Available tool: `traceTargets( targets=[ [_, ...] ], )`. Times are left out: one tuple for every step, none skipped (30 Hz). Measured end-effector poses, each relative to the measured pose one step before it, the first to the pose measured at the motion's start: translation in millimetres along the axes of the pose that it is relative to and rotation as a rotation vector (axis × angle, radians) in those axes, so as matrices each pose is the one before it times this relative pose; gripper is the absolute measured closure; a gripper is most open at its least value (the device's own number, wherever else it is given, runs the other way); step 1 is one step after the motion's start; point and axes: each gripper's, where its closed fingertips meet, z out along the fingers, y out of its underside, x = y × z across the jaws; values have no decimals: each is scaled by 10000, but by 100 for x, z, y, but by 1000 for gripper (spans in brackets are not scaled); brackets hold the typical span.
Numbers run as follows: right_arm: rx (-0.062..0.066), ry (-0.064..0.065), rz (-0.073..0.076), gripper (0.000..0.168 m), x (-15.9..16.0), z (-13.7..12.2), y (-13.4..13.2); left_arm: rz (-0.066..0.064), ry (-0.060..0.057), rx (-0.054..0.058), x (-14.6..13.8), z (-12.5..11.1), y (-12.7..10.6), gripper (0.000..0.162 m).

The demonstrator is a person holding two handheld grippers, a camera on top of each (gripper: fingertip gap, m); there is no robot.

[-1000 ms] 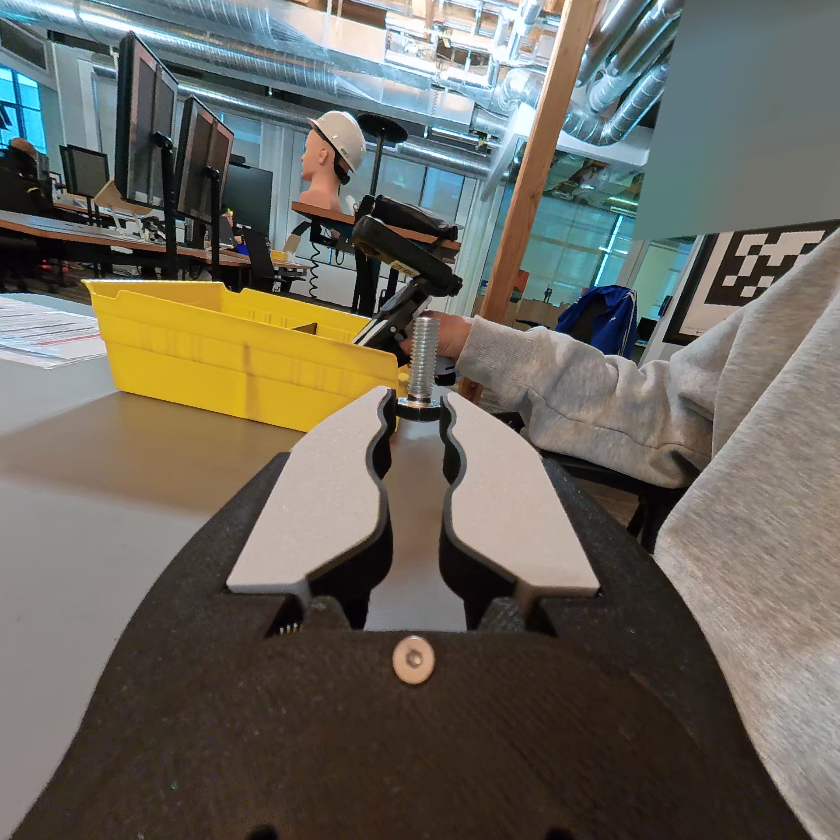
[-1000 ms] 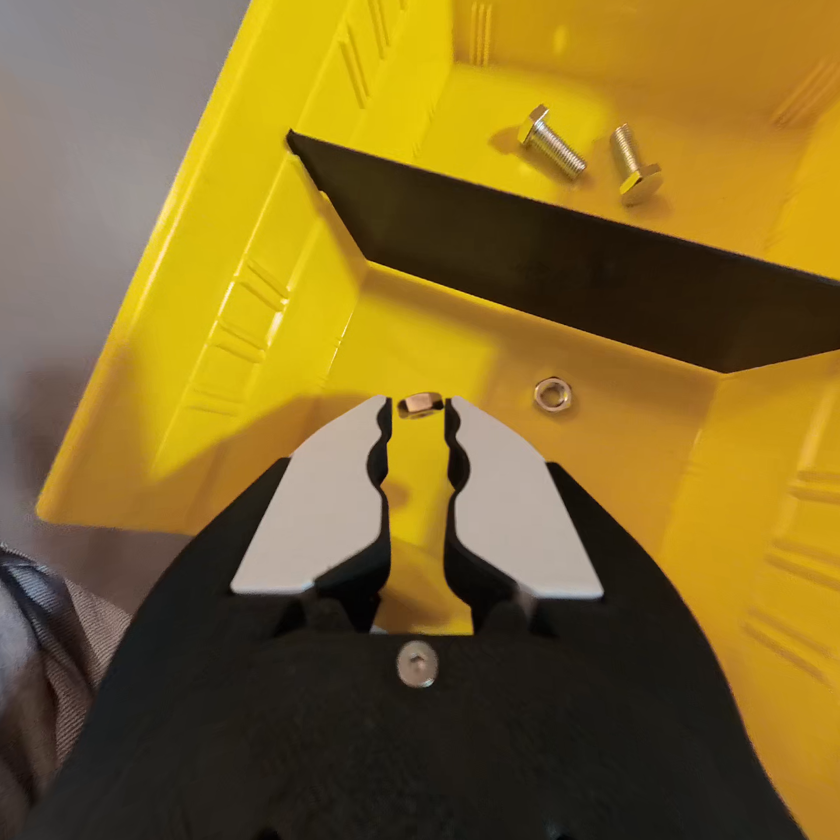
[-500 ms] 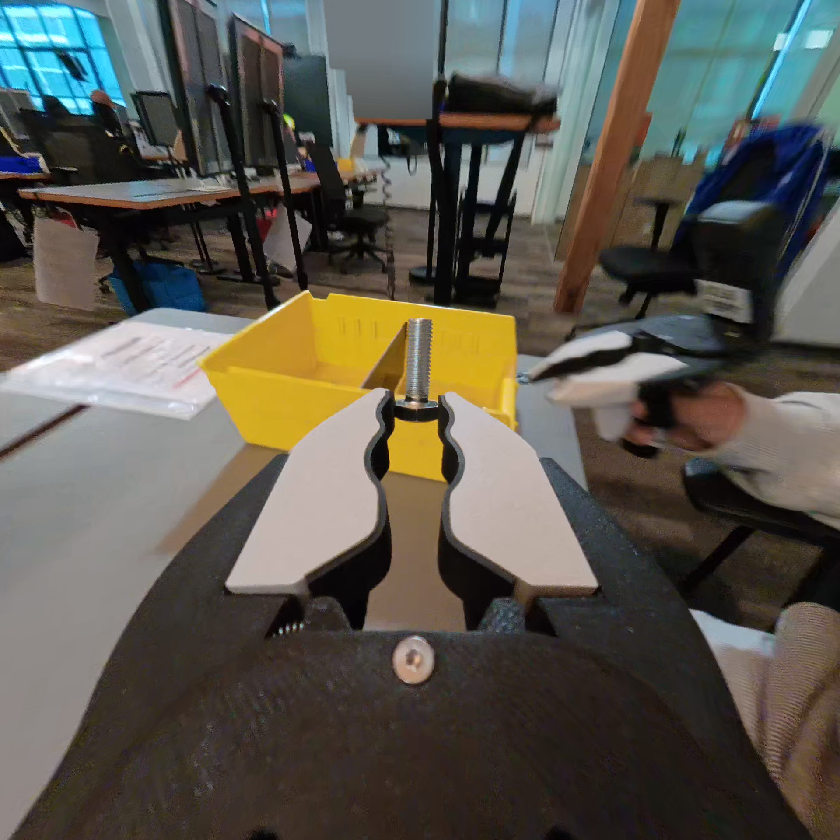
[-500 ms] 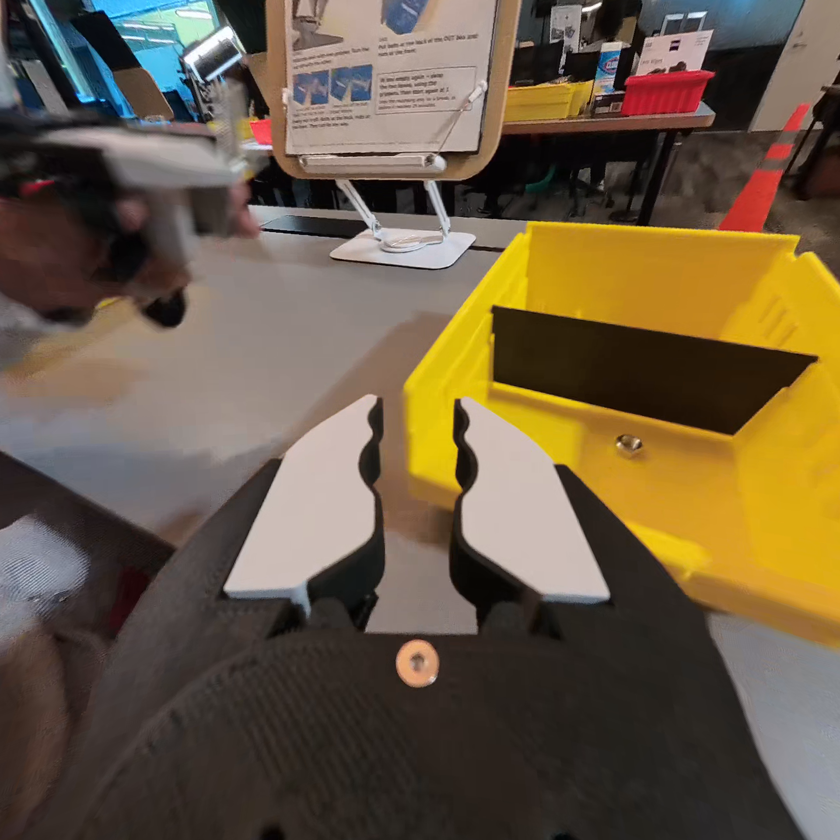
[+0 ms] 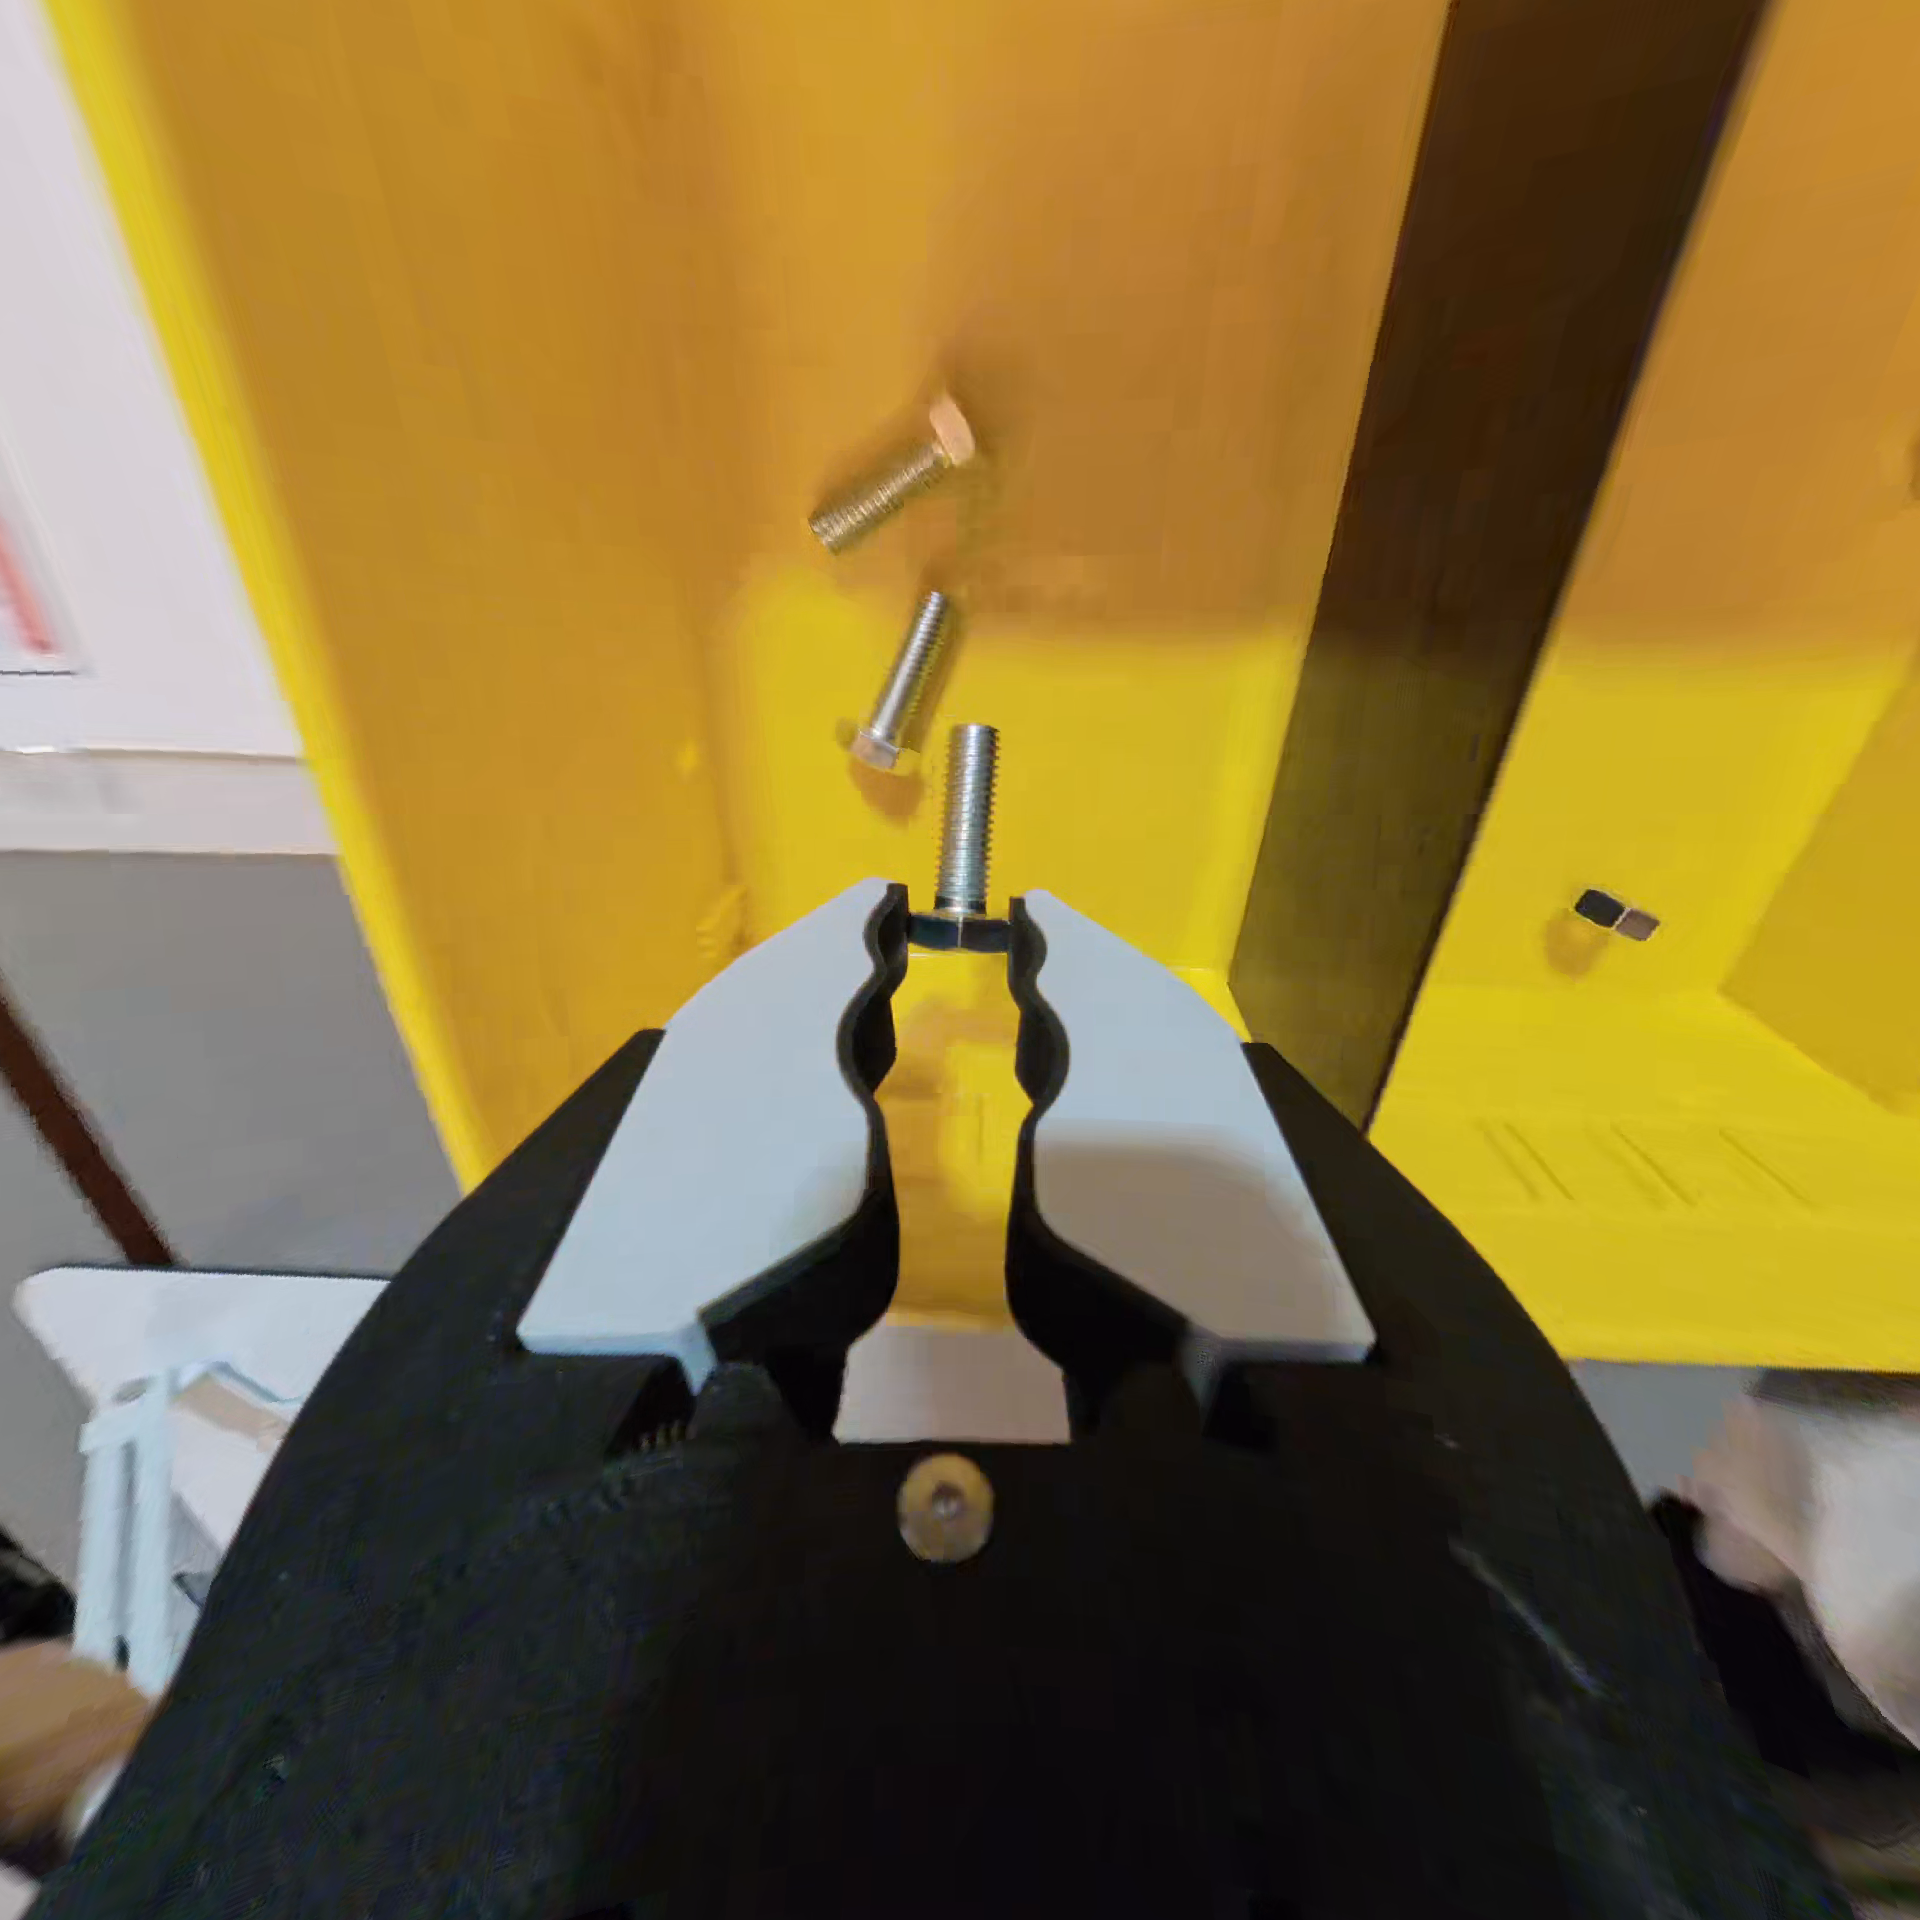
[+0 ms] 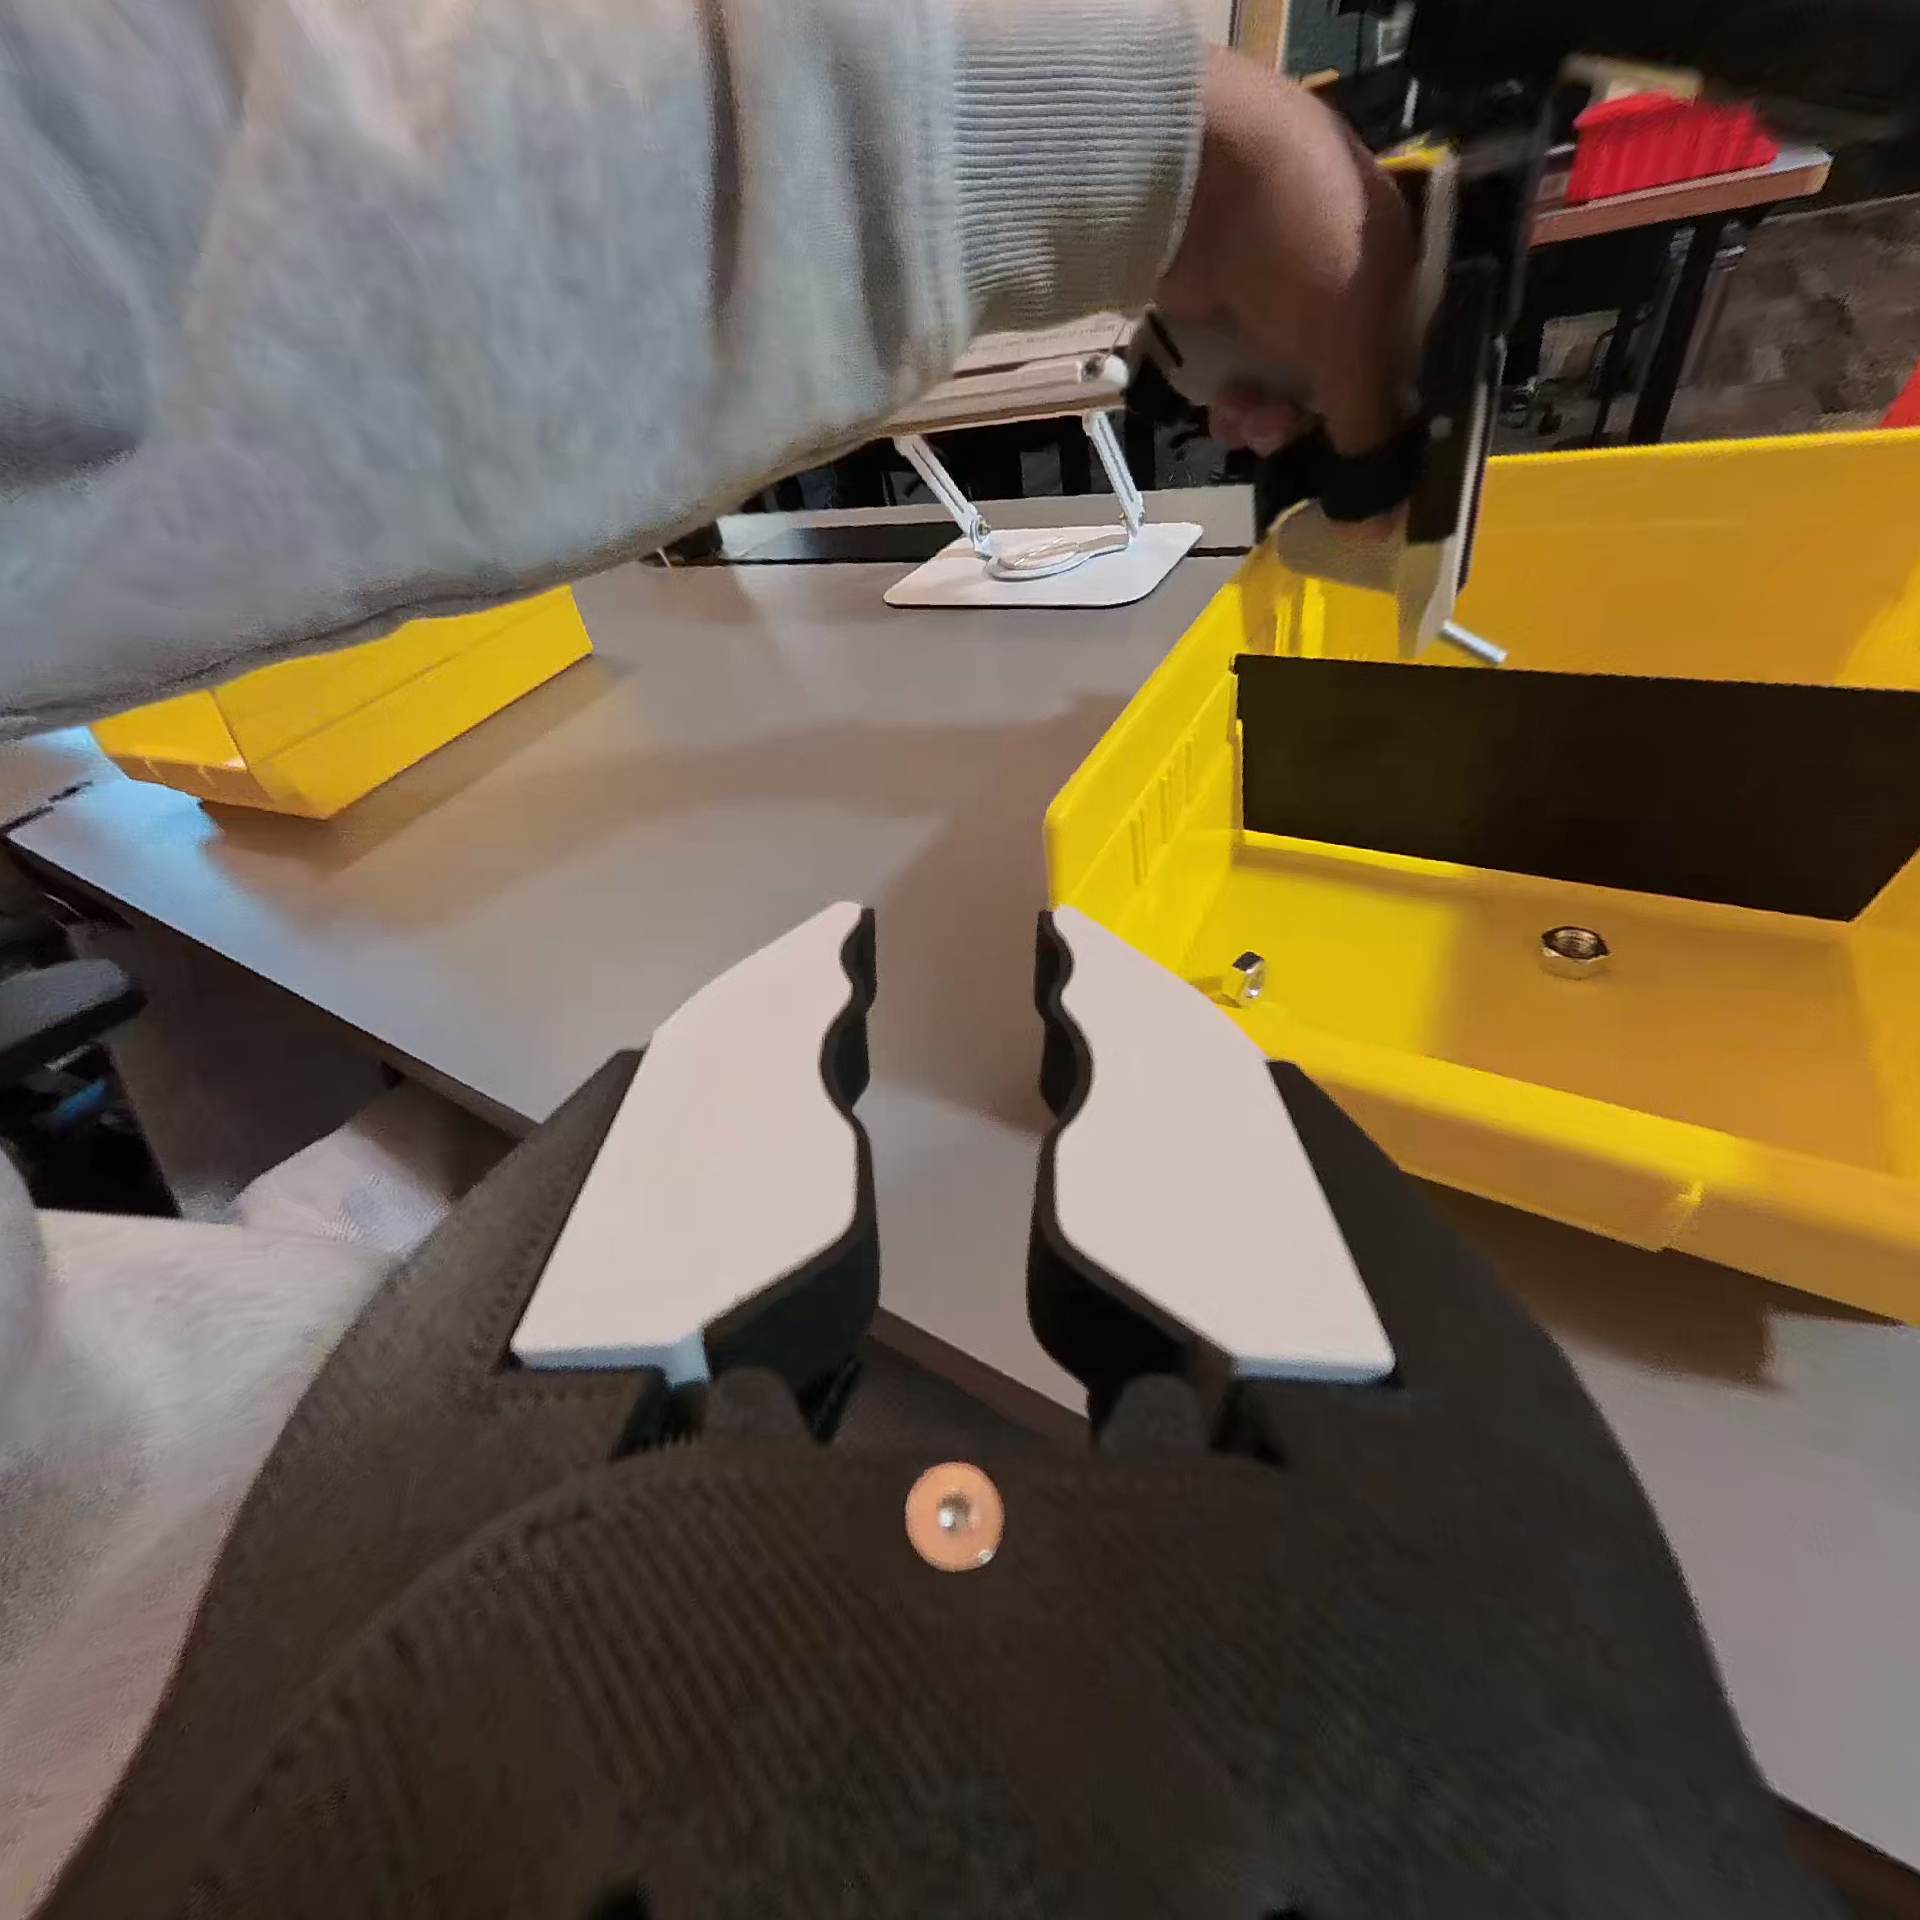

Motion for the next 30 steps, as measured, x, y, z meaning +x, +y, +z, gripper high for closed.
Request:
traceTargets(
  targets=[
    [-48, 50, -168, 138, 41, -149, -68, -34, 274, -367, -34, 680, -105, 142],
    [-8, 82, -171, 138, 99, -174, -86, 70, 167, -301, -3, 529, -153, 142],
    [24, 77, -142, 139, 117, -164, -103, 144, 153, -296, 107, 479, -121, 142],
    [38, 32, -89, 139, 114, -120, -99, 142, 117, -300, 146, 448, -47, 142],
    [39, -9, -10, 139, 117, -64, -93, 114, 95, -289, 154, 439, -14, 142],
    [41, -50, 82, 139, 106, -22, -56, 114, 143, -270, 239, 412, 21, 142],
    [41, -71, 146, 139, 121, -4, -3, 105, 149, -203, 228, 362, -7, 142],
    [20, -51, 172, 139, 170, 14, 59, 39, 138, -97, 192, 277, -89, 141],
    [-15, -55, 189, 139, 165, 14, 93, -55, 170, 35, 207, 196, -211, 141],
    [-21, -52, 191, 139, 160, -12, 89, -196, 182, 102, 168, 96, -262, 142],
    [12, -24, 158, 139, 151, -64, 23, -301, 99, 76, -20, -66, -230, 141],
    [41, 17, 100, 139, 164, -92, -45, -272, -38, 172, -247, -249, -292, 131],
    [52, 41, 42, 139, 138, -124, -73, -197, 76, 221, -61, -428, -230, 122],
    [44, 50, 11, 139, 103, -111, -60, -111, 236, 209, 197, -543, -66, 117],
    [23, 49, -9, 139, 65, -85, -46, -80, 148, 273, 151, -681, 9, 112],
    [8, 47, -35, 139, 16, -47, -27, -59, -58, 372, -45, -854, 18, 110],
    [-12, 38, -58, 139, -17, 0, 9, -34, -109, 502, -5, -1063, 28, 110],
    [-42, 21, -77, 139, -79, 48, 71, -18, -61, 589, 170, -1258, 103, 111],
    [-70, 4, -97, 139, -118, 101, 133, -4, -92, 625, 220, -1466, 250, 111],
    [-97, -12, -109, 140, -169, 135, 187, 26, -171, 635, 204, -1651, 450, 112],
    [-112, -27, -107, 140, -193, 164, 217, 36, -273, 624, 122, -1856, 662, 112],
    [-113, -40, -98, 141, -224, 169, 225, -36, -347, 601, 0, -2057, 877, 111],
    [-104, -47, -96, 142, -244, 182, 208, -229, -311, 631, -67, -2238, 1028, 107],
    [-80, -51, -110, 142, -260, 177, 170, -441, -86, 630, -13, -2456, 1159, 101],
    [-57, -68, -125, 144, -272, 171, 130, -627, 119, 627, 29, -2671, 1223, 98],
    [-24, -120, -141, 145, -333, 162, 71, -638, 101, 614, -186, -2888, 1291, 96],
    [26, -206, -146, 145, -433, 124, -16, -536, -178, 559, -678, -3076, 1380, 95],
    [131, -246, -148, 146, -495, 71, -200, -421, -436, 530, -1190, -3251, 1437, 94],
    [202, -163, -126, 146, -408, 39, -344, -383, -558, 446, -1563, -3330, 1551, 95],
    [217, -117, -114, 146, -365, 44, -398, -373, -621, 314, -1893, -3303, 1749, 96]
  ],
)
